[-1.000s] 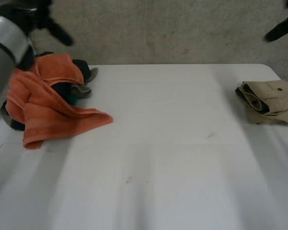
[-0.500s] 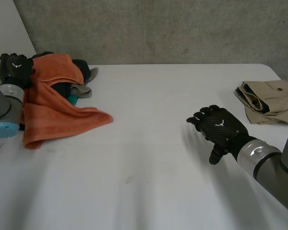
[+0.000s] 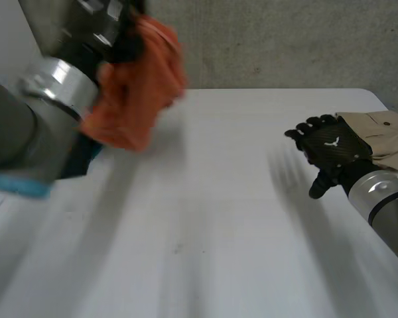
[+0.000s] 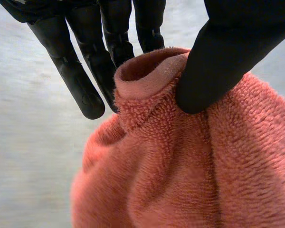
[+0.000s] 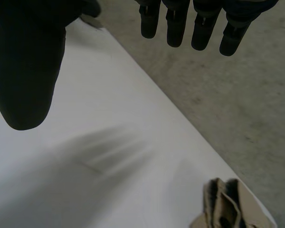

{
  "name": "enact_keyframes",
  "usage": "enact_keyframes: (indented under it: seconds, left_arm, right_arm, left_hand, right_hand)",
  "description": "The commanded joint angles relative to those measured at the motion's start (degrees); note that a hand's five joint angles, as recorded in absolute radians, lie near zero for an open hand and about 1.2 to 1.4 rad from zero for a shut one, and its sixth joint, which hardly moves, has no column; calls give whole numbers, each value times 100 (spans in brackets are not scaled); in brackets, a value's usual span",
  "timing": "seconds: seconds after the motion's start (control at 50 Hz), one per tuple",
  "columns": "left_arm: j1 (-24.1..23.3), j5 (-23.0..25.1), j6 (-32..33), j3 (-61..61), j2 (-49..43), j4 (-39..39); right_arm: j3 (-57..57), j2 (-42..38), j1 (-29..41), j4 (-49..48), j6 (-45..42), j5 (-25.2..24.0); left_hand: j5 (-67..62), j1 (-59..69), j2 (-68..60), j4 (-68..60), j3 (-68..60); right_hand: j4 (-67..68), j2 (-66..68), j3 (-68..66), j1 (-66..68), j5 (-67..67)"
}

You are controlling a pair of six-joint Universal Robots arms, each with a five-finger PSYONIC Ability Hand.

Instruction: Fold the laundry.

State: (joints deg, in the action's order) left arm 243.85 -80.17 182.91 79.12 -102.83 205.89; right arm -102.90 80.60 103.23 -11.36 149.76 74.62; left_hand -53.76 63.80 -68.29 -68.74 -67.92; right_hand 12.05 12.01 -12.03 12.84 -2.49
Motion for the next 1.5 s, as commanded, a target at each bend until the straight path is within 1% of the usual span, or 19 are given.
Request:
enact_keyframes:
  seconds: [0.02,0.08,0.12,0.14,0.16,0.18,0.28,0.34,0.46,0.56,0.72,0.8,0.88,0.96,1.0,1.12,1.2,1.4,1.5]
  left_arm:
    - [-1303,450,-125,693,-1016,-259]
    - [-1550,441,-124,605,-1510,-461]
    - [-1683,441,-125,421,-1819,-820]
    - [-1700,432,-116,377,-1854,-926]
    - [-1701,423,-72,289,-1837,-1171]
    - [-1701,415,-46,254,-1811,-1278]
    - [-1587,204,34,244,-1153,-1613]
    - [-1289,-7,25,402,-634,-1604]
    - [-489,-43,34,1025,-1,-1604]
    - [-172,-16,34,1360,0,-1595]
    - [40,642,42,1484,-658,-1262]
    - [31,880,174,1449,-1001,-963]
    - [31,854,708,1239,-1493,-822]
    - [4,679,1244,923,-1819,-848]
    - [31,530,1430,808,-1916,-857]
    - [22,-173,1844,535,-2145,-1313]
    - [13,-376,1862,543,-2031,-1603]
    - [119,-394,1871,420,-1863,-1727]
    - [119,-403,1897,131,-2301,-1753]
  right_arm:
    - [103,52,-294,11,264,62]
    - [147,43,-391,11,282,62]
    - [174,43,-426,20,274,53]
    - [191,43,-461,37,273,44]
    - [200,43,-470,46,273,44]
    - [200,35,-479,64,265,36]
    - [235,26,-435,177,256,18]
    - [297,26,-426,397,265,27]
    - [806,-18,-84,1872,817,27]
    - [939,-141,57,2656,1512,-61]
    - [456,-721,136,1920,1048,-149]
    - [218,-897,303,1375,582,-79]
    - [130,-915,339,1250,344,-70]
    - [-2,-871,356,1206,256,-149]
    - [-54,-827,365,1198,186,-167]
    - [-230,-563,330,1259,-209,-167]
    - [-362,-361,277,1268,-535,-132]
    - [-512,-238,339,1277,-711,-105]
    - [-529,-203,339,1268,-702,-105]
  left_hand:
    - [-1624,1620,-1171,-1126,-1208]
    - [-1624,1620,-1171,-1126,-1208]
    - [2006,-2010,2459,2503,2422]
    - [2990,-2993,3442,3487,3405]
    - [4615,-4618,5067,5112,5030]
    - [5048,-5051,5500,5545,5463]
    - [5186,-5190,5639,5684,5602]
    - [5203,-5207,5656,5701,5619]
    - [5119,-5123,5572,5617,5535]
    - [5102,-5106,5555,5600,5518]
    - [5069,-5072,5521,5566,5484]
    - [5018,-5022,5471,5516,5434]
    - [4834,-4837,5286,5331,5249]
    - [4833,-4837,5286,5331,5249]
    - [4833,-4837,5286,5331,5249]
    - [4716,-4720,5169,5214,5132]
    - [4447,-4451,4900,4945,4863]
    - [3992,-3996,4445,4490,4408]
    - [3992,-3996,4445,4490,4408]
  right_hand:
    - [-205,-201,203,-284,249]
    - [-205,-201,203,-284,249]
    - [-205,-201,203,-284,249]
    - [-205,-201,203,-284,249]
    - [-205,-201,203,-284,249]
    - [-205,-201,203,-284,249]
    - [-205,-201,203,-284,249]
    - [-205,-201,203,-284,249]
    - [-205,-201,203,-284,249]
    - [-205,-201,203,-284,249]
    - [-82,-77,80,-160,125]
    - [1196,1201,-1198,1118,-1153]
    - [2038,2042,-2039,1959,-1994]
    - [4674,4679,-4676,4596,-4631]
    - [6782,6786,-6784,6703,-6738]
    - [6795,6799,-6797,6716,-6751]
    - [6795,6799,-6797,6716,-6751]
    - [6795,6799,-6797,6716,-6751]
    - [6795,6799,-6797,6716,-6751]
